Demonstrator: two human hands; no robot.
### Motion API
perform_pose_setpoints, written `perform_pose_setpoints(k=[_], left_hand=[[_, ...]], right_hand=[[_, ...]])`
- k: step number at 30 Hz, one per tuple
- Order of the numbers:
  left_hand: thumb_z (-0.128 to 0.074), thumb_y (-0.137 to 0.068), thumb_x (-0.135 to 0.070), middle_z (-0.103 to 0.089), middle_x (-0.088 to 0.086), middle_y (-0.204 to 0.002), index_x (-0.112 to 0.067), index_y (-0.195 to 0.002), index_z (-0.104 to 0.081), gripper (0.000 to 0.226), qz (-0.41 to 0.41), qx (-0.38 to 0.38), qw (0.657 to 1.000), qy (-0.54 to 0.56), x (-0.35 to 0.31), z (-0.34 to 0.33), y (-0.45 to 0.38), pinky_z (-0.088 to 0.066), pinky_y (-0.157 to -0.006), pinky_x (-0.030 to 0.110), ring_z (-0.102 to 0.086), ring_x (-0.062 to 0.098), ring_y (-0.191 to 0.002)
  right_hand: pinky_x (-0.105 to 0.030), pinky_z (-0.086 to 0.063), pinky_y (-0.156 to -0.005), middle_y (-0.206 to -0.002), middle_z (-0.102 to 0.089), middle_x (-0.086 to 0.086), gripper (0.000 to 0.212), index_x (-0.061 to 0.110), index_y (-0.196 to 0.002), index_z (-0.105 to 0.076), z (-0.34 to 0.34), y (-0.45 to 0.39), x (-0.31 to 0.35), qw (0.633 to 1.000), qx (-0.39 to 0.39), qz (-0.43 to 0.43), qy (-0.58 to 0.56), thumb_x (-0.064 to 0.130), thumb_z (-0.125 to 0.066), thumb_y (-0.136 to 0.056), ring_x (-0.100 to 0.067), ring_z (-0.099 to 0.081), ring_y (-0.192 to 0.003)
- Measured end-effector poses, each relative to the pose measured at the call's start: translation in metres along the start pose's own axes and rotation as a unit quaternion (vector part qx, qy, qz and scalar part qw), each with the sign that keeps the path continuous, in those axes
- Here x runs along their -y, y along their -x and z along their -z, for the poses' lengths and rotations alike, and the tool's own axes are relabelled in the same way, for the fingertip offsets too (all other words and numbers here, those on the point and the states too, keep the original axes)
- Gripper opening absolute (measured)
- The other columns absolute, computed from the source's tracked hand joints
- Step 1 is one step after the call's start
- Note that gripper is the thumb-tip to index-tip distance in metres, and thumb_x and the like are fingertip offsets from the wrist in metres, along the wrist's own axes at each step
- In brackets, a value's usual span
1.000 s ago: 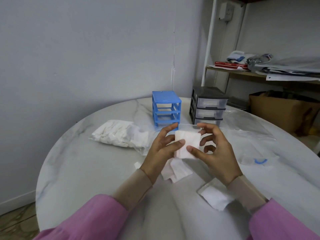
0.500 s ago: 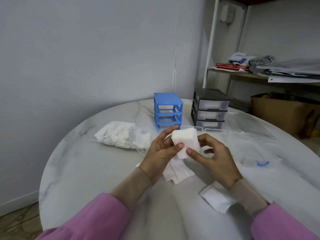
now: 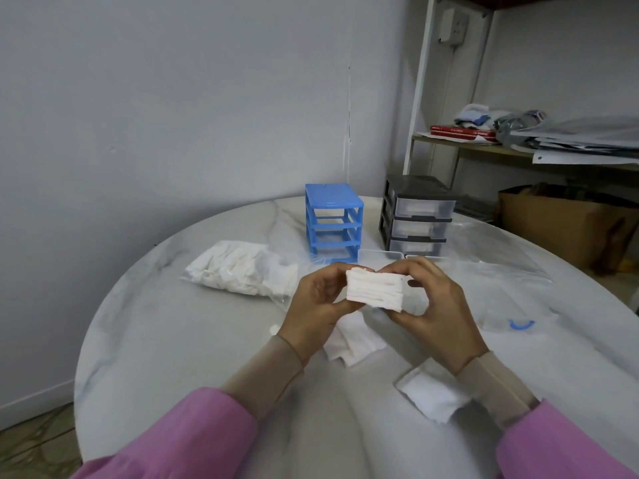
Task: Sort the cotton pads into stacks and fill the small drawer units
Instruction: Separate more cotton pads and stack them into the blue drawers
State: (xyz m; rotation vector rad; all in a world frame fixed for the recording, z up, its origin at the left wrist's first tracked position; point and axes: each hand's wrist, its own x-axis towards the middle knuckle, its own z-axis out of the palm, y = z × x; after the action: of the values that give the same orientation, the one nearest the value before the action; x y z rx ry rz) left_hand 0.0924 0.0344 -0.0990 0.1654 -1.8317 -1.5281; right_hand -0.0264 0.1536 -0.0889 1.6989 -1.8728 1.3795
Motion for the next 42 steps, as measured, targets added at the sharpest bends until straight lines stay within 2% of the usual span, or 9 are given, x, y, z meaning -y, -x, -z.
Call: perform_pose_setpoints(k=[4,8,16,20,23,27,33,37,42], left_hand=[[-0.058,-0.077,0.019,-0.066,0.002,-0.101,-0.008,-0.109,-0.057,0.041,-0.009,0.008,1.0,0.004,0.0,-0.001,0.0,-0.049,-0.081,0.014,-0.065,0.0,-0.091],[-0.053,-0.086,0.011,-0.061,-0.002,-0.115,-0.014,-0.12,-0.051,0.042,-0.026,0.017,0.999,-0.018,0.001,-0.006,0.001,-0.045,-0.086,0.013,-0.061,-0.001,-0.103],[-0.046,-0.093,0.001,-0.047,-0.014,-0.132,-0.025,-0.135,-0.031,0.052,-0.021,0.014,0.997,-0.076,0.015,-0.01,0.004,-0.034,-0.106,0.019,-0.043,-0.001,-0.126],[-0.045,-0.094,0.0,-0.042,-0.02,-0.133,-0.016,-0.143,-0.026,0.055,-0.023,0.025,0.994,-0.104,0.016,-0.011,0.004,-0.031,-0.106,0.015,-0.04,-0.01,-0.124],[-0.046,-0.094,-0.001,-0.045,-0.013,-0.134,-0.021,-0.14,-0.028,0.052,-0.023,0.02,0.995,-0.096,0.012,-0.012,0.004,-0.033,-0.106,0.015,-0.042,-0.01,-0.123],[-0.045,-0.085,0.004,-0.054,-0.008,-0.124,-0.026,-0.125,-0.042,0.05,-0.026,0.013,0.998,-0.059,0.001,-0.012,0.005,-0.041,-0.094,0.013,-0.052,-0.006,-0.114],[-0.053,-0.087,-0.001,-0.071,-0.007,-0.095,-0.017,-0.1,-0.065,0.025,0.024,-0.001,0.996,0.091,-0.016,-0.007,0.005,-0.051,-0.081,0.017,-0.065,0.008,-0.096],[-0.049,-0.091,-0.001,-0.072,-0.012,-0.081,-0.014,-0.094,-0.066,0.022,0.029,-0.025,0.997,0.074,-0.018,-0.009,0.004,-0.052,-0.075,0.016,-0.066,0.002,-0.085],[-0.053,-0.088,0.001,-0.071,-0.003,-0.078,-0.007,-0.088,-0.067,0.016,0.038,-0.047,0.994,0.085,-0.018,-0.007,0.002,-0.054,-0.068,0.018,-0.067,0.006,-0.077]], right_hand=[[-0.007,-0.045,-0.079,-0.098,-0.066,0.003,0.033,0.01,-0.099,-0.064,0.001,0.002,0.001,0.999,0.007,-0.025,-0.041,0.011,-0.08,-0.07,-0.002,-0.057,-0.094],[-0.002,-0.041,-0.081,-0.102,-0.057,0.02,0.048,0.029,-0.104,-0.054,-0.003,0.003,0.001,0.998,-0.009,-0.036,-0.058,-0.007,-0.069,-0.076,0.015,-0.052,-0.097],[-0.009,-0.037,-0.096,-0.127,-0.051,0.012,0.052,0.029,-0.128,-0.035,-0.015,0.008,0.002,0.989,0.045,-0.067,-0.126,0.002,-0.048,-0.086,0.005,-0.047,-0.118],[-0.005,-0.031,-0.097,-0.13,-0.044,0.018,0.064,0.033,-0.129,-0.028,-0.015,0.008,0.001,0.987,0.057,-0.073,-0.129,-0.013,-0.047,-0.088,0.014,-0.04,-0.12],[-0.006,-0.033,-0.096,-0.131,-0.047,0.013,0.055,0.028,-0.131,-0.031,-0.016,0.009,0.0,0.985,0.054,-0.078,-0.144,-0.003,-0.049,-0.089,0.008,-0.043,-0.119],[-0.01,-0.04,-0.091,-0.119,-0.057,0.001,0.037,0.029,-0.118,-0.044,-0.012,0.006,0.004,0.985,0.034,-0.087,-0.146,0.02,-0.05,-0.083,0.002,-0.052,-0.109],[-0.033,-0.051,-0.089,-0.112,-0.06,-0.003,0.033,0.027,-0.109,-0.053,-0.003,0.004,-0.002,0.968,0.019,-0.132,-0.215,0.006,-0.052,-0.083,-0.016,-0.058,-0.106],[-0.023,-0.055,-0.076,-0.11,-0.061,0.003,0.039,0.027,-0.109,-0.053,-0.003,0.005,0.0,0.948,0.05,-0.16,-0.271,-0.007,-0.045,-0.092,-0.005,-0.061,-0.099],[-0.017,-0.05,-0.082,-0.108,-0.06,0.006,0.047,0.029,-0.112,-0.051,-0.002,0.003,0.002,0.959,0.048,-0.145,-0.237,-0.01,-0.051,-0.087,-0.002,-0.058,-0.1]])
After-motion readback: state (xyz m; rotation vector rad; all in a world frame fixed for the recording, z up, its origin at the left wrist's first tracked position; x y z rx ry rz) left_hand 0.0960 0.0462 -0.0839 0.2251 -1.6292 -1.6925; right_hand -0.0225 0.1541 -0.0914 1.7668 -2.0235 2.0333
